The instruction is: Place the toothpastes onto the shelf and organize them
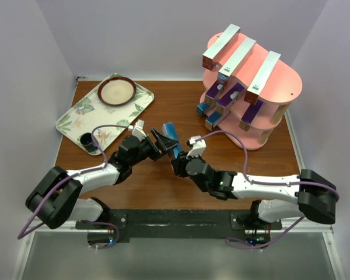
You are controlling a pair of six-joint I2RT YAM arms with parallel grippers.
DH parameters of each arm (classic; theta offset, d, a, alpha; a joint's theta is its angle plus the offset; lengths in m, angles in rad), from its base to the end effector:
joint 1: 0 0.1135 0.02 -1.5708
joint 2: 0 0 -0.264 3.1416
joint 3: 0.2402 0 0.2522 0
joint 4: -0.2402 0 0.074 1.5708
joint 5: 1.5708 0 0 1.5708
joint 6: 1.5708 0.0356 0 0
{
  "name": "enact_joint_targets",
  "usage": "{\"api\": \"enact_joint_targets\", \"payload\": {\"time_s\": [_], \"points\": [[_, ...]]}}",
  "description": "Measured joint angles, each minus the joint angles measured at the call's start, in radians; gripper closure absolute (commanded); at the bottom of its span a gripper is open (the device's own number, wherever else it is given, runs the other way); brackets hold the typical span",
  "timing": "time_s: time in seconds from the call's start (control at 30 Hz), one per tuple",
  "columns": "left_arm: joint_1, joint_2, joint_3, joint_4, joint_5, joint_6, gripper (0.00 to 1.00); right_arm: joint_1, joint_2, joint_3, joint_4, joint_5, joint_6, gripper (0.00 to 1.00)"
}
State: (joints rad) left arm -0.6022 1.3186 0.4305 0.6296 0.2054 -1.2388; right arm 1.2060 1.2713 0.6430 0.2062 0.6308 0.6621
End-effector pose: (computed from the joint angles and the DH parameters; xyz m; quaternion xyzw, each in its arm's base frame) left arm 0.2105 -0.1535 0.1891 -0.1873 0.7682 -0.5322 0.3028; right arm 0.1157 0.2441 0.2282 -0.0520 0.8141 0.2604 0.5165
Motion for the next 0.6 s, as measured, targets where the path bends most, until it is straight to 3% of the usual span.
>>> {"api": "enact_joint_targets", "payload": {"time_s": [0.17,0.3,0.6], "points": [[0.000,-0.024,-0.001,-0.037,-0.032,0.039,0.00,0.000,-0.098,-0.055,-0.067,-0.018,-0.006,0.72],[0.000,-0.114,0.014,-0.163,-0.110,0.119,0.00,0.000,-0.209,-0.098,-0.190,-0.015,0.008,0.72],[0.005,-0.386,0.203,-0.558,-0.449,0.399,0.00,0.000,-0.360,-0.142,-0.583,0.150,0.173,0.75]]}}
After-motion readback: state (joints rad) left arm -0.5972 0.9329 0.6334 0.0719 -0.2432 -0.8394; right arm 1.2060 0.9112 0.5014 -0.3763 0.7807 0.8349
